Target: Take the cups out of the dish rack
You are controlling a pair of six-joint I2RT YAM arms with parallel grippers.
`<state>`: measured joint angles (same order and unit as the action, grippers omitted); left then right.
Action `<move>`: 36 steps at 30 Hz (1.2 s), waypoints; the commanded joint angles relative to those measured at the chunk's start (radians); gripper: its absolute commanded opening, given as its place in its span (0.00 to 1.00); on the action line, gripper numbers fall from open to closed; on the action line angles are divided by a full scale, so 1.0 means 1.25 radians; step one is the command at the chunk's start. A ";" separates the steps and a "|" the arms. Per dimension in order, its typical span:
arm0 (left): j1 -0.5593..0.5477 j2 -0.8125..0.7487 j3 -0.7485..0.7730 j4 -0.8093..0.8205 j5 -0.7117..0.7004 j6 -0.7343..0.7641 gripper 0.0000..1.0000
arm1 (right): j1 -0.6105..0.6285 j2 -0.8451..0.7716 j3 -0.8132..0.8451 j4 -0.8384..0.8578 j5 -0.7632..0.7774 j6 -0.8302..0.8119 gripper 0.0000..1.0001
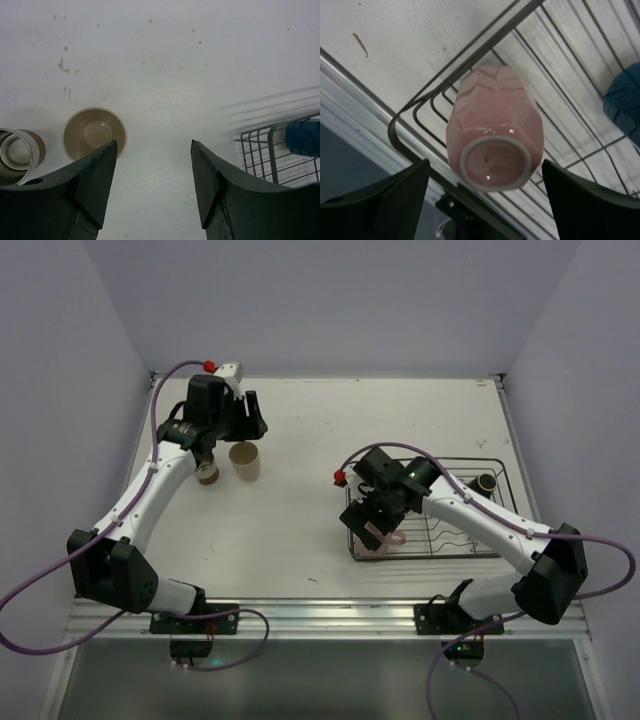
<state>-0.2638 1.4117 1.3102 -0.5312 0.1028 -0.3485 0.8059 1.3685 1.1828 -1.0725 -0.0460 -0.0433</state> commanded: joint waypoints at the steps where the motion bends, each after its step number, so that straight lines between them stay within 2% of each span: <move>1: 0.006 -0.021 -0.009 0.042 0.017 -0.003 0.65 | 0.008 0.021 -0.004 -0.003 -0.030 -0.098 0.94; 12: 0.006 -0.022 -0.015 0.042 0.010 0.006 0.65 | 0.016 0.043 -0.066 0.064 -0.052 -0.081 0.92; 22: 0.006 -0.025 -0.019 0.042 0.010 0.014 0.65 | 0.017 0.082 -0.064 0.098 -0.028 -0.071 0.92; 26: 0.006 -0.024 -0.020 0.043 0.009 0.016 0.65 | 0.017 0.096 -0.057 0.098 -0.025 -0.070 0.89; 29: 0.006 -0.022 -0.019 0.043 0.012 0.015 0.65 | 0.016 0.091 -0.055 0.106 -0.026 -0.068 0.77; 30: 0.006 -0.022 -0.019 0.043 0.012 0.016 0.65 | 0.016 0.092 -0.054 0.103 -0.026 -0.068 0.64; 32: 0.006 -0.020 -0.020 0.043 0.012 0.016 0.65 | 0.016 0.092 -0.050 0.105 -0.021 -0.062 0.54; 33: 0.006 -0.020 -0.020 0.043 0.012 0.016 0.65 | 0.016 0.094 -0.049 0.103 -0.021 -0.059 0.36; 34: 0.006 -0.020 -0.021 0.043 0.013 0.016 0.65 | 0.017 0.092 -0.048 0.103 -0.021 -0.056 0.26; 35: 0.006 -0.020 -0.020 0.043 0.015 0.016 0.65 | 0.017 0.092 -0.042 0.098 -0.016 -0.051 0.07; 36: 0.006 -0.020 -0.021 0.043 0.016 0.016 0.65 | 0.017 0.094 -0.036 0.095 -0.007 -0.045 0.00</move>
<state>-0.2638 1.4105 1.2842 -0.5102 0.1055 -0.3477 0.8192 1.4857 1.0973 -0.9527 -0.0616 -0.0971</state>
